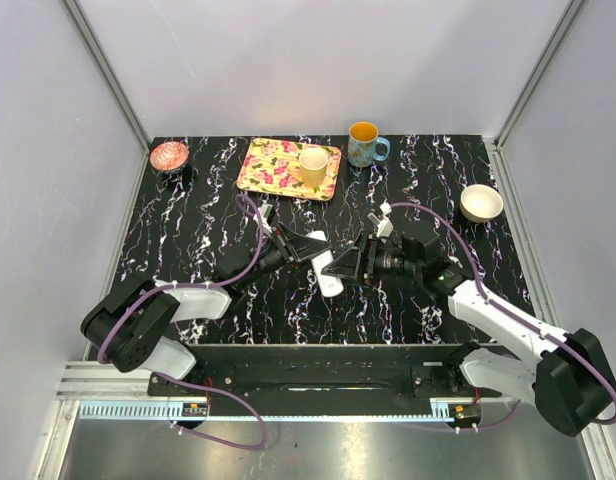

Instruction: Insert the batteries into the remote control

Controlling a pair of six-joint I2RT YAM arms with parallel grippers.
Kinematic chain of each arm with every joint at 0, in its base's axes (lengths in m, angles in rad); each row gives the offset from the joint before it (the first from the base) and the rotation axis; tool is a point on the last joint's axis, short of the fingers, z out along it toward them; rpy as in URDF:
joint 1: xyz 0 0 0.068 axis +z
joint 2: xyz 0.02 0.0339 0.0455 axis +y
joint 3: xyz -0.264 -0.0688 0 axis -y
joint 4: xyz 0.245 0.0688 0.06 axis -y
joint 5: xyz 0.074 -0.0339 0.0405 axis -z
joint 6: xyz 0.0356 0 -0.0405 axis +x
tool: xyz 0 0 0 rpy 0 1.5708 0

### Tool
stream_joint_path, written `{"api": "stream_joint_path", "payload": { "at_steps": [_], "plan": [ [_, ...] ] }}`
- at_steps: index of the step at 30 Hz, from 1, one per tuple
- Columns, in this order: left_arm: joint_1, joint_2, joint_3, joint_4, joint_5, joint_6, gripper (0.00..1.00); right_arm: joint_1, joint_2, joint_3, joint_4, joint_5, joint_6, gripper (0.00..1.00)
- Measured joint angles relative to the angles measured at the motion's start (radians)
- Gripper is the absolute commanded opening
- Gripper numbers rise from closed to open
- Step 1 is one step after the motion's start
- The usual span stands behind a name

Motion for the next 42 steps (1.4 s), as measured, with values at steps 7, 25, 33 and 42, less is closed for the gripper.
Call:
{"api": "stream_joint_path", "payload": {
  "at_steps": [7, 25, 33, 42],
  "plan": [
    [0.000, -0.006, -0.002, -0.002, 0.000, 0.000, 0.00, -0.011, 0.018, -0.008, 0.050, -0.035, 0.029, 0.58],
    [-0.012, -0.006, -0.002, -0.001, 0.003, 0.000, 0.00, -0.018, 0.058, -0.008, 0.099, -0.080, 0.046, 0.58],
    [-0.016, -0.006, -0.002, 0.000, 0.013, -0.003, 0.00, -0.026, 0.064, -0.008, 0.103, -0.106, 0.049, 0.55],
    [-0.016, -0.006, -0.005, -0.005, 0.043, -0.015, 0.00, -0.034, 0.079, -0.008, 0.108, -0.130, 0.054, 0.63]
  ]
}}
